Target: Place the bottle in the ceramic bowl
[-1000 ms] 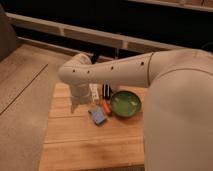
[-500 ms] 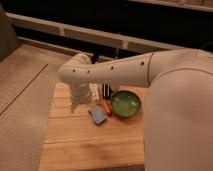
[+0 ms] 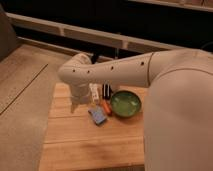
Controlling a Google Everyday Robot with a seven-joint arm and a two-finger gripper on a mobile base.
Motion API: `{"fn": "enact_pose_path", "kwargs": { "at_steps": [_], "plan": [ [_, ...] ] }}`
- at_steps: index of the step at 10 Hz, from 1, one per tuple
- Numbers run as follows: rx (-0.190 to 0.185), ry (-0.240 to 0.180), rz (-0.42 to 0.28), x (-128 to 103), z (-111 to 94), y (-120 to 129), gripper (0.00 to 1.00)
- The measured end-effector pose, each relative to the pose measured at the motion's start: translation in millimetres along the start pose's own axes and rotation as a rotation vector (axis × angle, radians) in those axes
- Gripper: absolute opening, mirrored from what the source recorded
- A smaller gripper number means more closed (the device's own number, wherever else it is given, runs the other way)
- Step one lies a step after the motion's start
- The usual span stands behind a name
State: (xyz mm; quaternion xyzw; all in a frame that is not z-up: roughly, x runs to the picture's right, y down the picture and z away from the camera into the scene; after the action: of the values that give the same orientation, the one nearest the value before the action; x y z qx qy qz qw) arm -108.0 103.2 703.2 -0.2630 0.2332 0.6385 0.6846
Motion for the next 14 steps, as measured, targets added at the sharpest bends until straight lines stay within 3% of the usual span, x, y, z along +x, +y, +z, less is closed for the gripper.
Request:
{"fn": "enact_pose_path", "kwargs": {
  "at_steps": [1, 3, 5, 6, 8, 9, 11, 12, 13, 14],
  "plan": [
    [0.009, -0.011, -0.007, -2.4, -1.2, -1.0, 0.65],
    [0.048, -0.073, -0.058, -17.8, -7.3, -3.4, 0.65],
    [0.111, -0.212, -0.246, -57.2, -28.6, 13.0, 0.65],
    [0.118, -0.261, -0.328, -73.0, -37.9, 26.9, 0.65],
    [0.132, -0.342, -0.464, -98.8, -53.7, 51.6, 0.65],
    [0.136, -0.359, -0.49, -103.9, -57.2, 56.0, 0.65],
    [0.141, -0.361, -0.491, -104.3, -58.1, 54.8, 0.65],
    [0.161, -0.357, -0.465, -103.2, -57.0, 44.3, 0.65],
    [0.198, -0.352, -0.419, -103.1, -54.9, 22.7, 0.65],
    [0.258, -0.358, -0.352, -106.2, -53.7, -13.8, 0.65]
  ]
}}
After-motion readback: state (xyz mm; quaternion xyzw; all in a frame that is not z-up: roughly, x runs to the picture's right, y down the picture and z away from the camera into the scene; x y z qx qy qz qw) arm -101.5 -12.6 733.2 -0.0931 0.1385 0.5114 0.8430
